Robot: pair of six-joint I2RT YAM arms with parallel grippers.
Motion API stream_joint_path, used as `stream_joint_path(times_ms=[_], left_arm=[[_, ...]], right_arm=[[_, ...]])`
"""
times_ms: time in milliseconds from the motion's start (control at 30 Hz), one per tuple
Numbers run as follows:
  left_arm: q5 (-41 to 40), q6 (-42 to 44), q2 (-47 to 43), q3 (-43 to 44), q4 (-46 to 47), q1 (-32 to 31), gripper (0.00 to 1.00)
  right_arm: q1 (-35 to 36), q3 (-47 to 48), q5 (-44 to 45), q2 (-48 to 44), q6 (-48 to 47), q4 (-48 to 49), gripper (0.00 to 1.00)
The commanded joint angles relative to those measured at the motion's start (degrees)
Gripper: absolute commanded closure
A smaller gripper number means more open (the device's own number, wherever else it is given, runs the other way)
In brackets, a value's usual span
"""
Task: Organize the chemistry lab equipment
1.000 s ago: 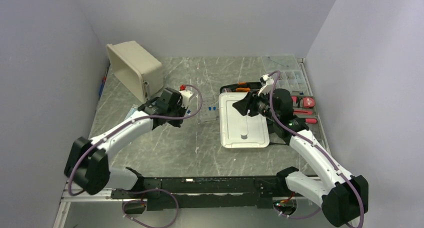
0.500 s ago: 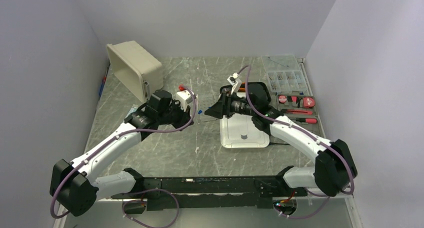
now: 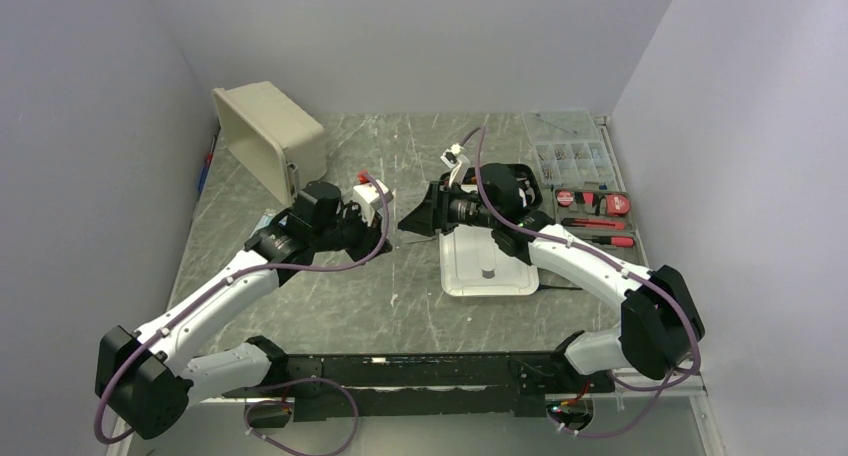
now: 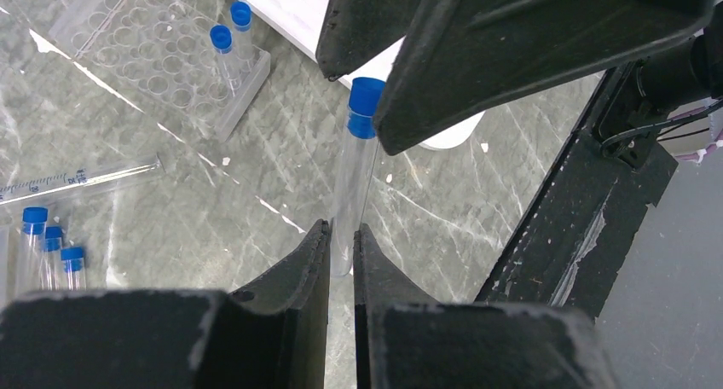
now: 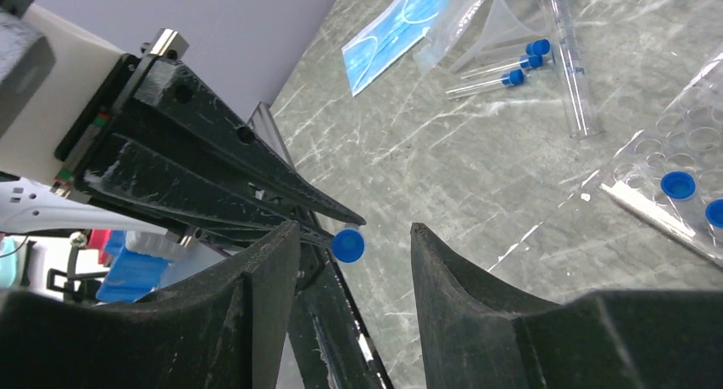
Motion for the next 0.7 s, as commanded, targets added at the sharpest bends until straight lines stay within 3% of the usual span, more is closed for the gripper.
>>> stream_joint_path(times_ms=[0,267,667], left_arm=[[1.17,-0.55,-1.31,-0.06,2.18,-0.36,0.94],[0.91,-0.56,-1.22,-0.08,2.13,-0.43,0.94],[0.73,-0.64,-1.13,-0.15,2.19,-0.52,0.94]], right_arm=[[1.04,3.34,2.29,0.42,-2.28,-1.04,0.48],[1.76,3.45,2.8,1.1,-2.65,-1.19,0.64],[2.16,3.62,2.76,1.83,-3.33,-1.71,0.77]])
